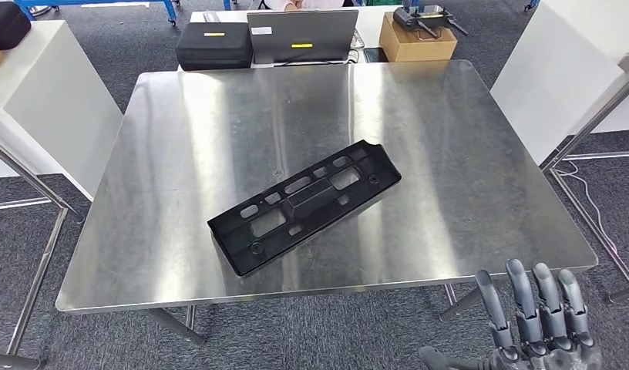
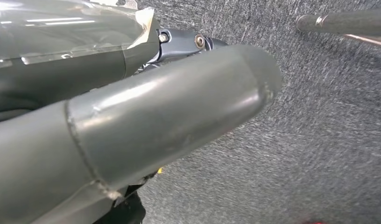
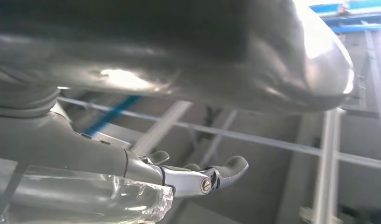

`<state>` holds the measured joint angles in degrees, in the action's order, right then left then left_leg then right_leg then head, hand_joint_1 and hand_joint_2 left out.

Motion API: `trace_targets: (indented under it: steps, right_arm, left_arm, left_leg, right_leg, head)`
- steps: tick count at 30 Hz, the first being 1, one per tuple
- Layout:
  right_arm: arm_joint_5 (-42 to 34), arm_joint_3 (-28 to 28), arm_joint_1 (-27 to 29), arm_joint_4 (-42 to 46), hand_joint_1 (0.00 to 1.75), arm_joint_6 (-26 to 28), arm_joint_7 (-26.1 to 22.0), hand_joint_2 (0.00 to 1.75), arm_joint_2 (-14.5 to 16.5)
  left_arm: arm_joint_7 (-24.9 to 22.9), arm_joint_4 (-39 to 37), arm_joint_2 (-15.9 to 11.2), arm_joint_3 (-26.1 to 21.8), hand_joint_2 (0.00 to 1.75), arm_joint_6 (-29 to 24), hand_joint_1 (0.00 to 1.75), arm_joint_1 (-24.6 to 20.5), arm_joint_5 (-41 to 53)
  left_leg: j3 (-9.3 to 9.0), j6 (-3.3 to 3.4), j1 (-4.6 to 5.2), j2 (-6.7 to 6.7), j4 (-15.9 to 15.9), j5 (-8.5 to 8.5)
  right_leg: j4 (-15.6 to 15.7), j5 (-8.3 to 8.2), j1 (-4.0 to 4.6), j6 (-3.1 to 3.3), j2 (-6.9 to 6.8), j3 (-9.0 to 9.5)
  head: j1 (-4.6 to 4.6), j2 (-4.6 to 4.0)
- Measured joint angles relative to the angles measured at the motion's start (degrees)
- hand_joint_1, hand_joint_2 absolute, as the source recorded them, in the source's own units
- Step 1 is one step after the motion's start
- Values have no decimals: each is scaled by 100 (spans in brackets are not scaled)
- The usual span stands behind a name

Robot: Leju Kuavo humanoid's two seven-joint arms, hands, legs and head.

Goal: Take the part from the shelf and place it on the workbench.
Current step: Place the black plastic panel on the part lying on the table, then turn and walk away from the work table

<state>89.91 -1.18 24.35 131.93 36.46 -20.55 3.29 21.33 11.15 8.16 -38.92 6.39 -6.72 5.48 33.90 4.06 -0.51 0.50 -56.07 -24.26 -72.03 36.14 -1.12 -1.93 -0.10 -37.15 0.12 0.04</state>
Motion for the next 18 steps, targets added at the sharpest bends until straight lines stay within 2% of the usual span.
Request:
trace_targets:
  steps: [1, 3, 4, 5, 6, 8, 10, 11, 13, 14, 15, 16, 17, 18]
  right_arm:
    - [1, -3, 67, 30, 0, 0, 129, 0, -47]
    - [2, -24, 140, 79, 0, 0, 327, 0, -145]
    - [3, -41, 161, 100, 0, 0, 383, 0, -181]
    - [5, -59, 176, 116, 0, 0, 418, 0, -208]
    - [8, -74, 188, 127, 0, 0, 438, 0, -229]
    - [11, -110, 205, 137, 0, 0, 474, 0, -263]
    - [11, -181, 207, 138, 0, 0, 574, 0, -316]
    - [11, -227, 206, 138, 0, 0, 647, 0, -350]
    - [11, -323, 205, 136, 0, 0, 812, 0, -438]
    - [11, -371, 205, 132, 0, 0, 896, 0, -486]
    - [11, -417, 205, 126, 0, 0, 969, 0, -535]
    - [11, -457, 205, 120, 0, 0, 1020, 0, -581]
    - [11, -493, 204, 116, 0, 0, 1050, 0, -621]
    - [11, -523, 202, 114, 0, 0, 1064, 0, -655]
  left_arm:
    - [23, 0, -1, -19, 0, 12, 0, 1, -27]
    - [71, 1, -9, -67, 0, 25, 0, 2, -73]
    - [90, 1, -18, -91, 0, 30, 0, 4, -92]
    - [105, 2, -32, -112, 0, 34, 0, 7, -105]
    - [114, 2, -44, -129, 0, 38, 0, 9, -115]
    - [138, 2, -61, -156, 0, 40, 0, 14, -131]
    - [180, 2, -72, -188, 0, 40, 0, 27, -154]
    - [205, 2, -78, -207, 0, 42, 0, 36, -169]
    - [250, 2, -95, -251, 0, 46, 0, 63, -204]
    - [267, 2, -105, -273, 0, 49, 0, 81, -219]
    - [278, 2, -114, -289, 0, 51, 0, 99, -231]
    - [285, 2, -121, -299, 0, 53, 0, 113, -240]
    - [288, 2, -128, -306, 0, 55, 0, 120, -244]
    - [289, 2, -135, -312, 0, 56, 0, 122, -245]
  left_leg:
    - [-1, -20, -11, 1, -8, -4]
    - [-2, -96, -35, 5, -52, -25]
    - [0, -148, -32, 6, -92, -52]
    - [0, -196, -24, 4, -124, -80]
    - [-6, -233, -15, 1, -144, -103]
    - [-19, -283, -31, -8, -156, -121]
    - [42, -323, -68, -22, -331, -271]
    - [145, -342, -79, -27, -587, -450]
    - [486, -364, -79, -33, -1378, -885]
    - [635, -365, -78, -32, -1719, -1015]
    - [700, -356, -78, -32, -1873, -1032]
    - [649, -337, -77, -32, -1785, -937]
    - [490, -311, -76, -33, -1475, -759]
    - [267, -277, -73, -34, -1035, -567]
  right_leg:
    - [172, -102, -28, -70, -1, 78]
    - [957, -442, -93, -207, -12, 471]
    - [1295, -588, -100, -225, -19, 631]
    - [1487, -678, -96, -201, -25, 725]
    - [1535, -720, -76, -150, -30, 743]
    - [1521, -746, -69, -34, -24, 746]
    - [1518, -772, -83, 45, -22, 767]
    - [1519, -788, -83, 76, -24, 773]
    - [1516, -800, -58, 106, -28, 760]
    - [1515, -801, -46, 111, -29, 751]
    - [1514, -801, -35, 111, -28, 746]
    - [1514, -799, -28, 112, -27, 748]
    - [1514, -797, -24, 112, -26, 756]
    - [1514, -795, -21, 113, -24, 763]
  head:
    - [1, 0]
    - [4, 0]
    - [10, 0]
    - [9, 0]
    - [8, 0]
    - [-4, 0]
    - [-9, 0]
    - [-14, 0]
    - [-20, 0]
    - [-19, 0]
    - [-19, 0]
    - [-19, 0]
    - [-20, 0]
    - [-20, 0]
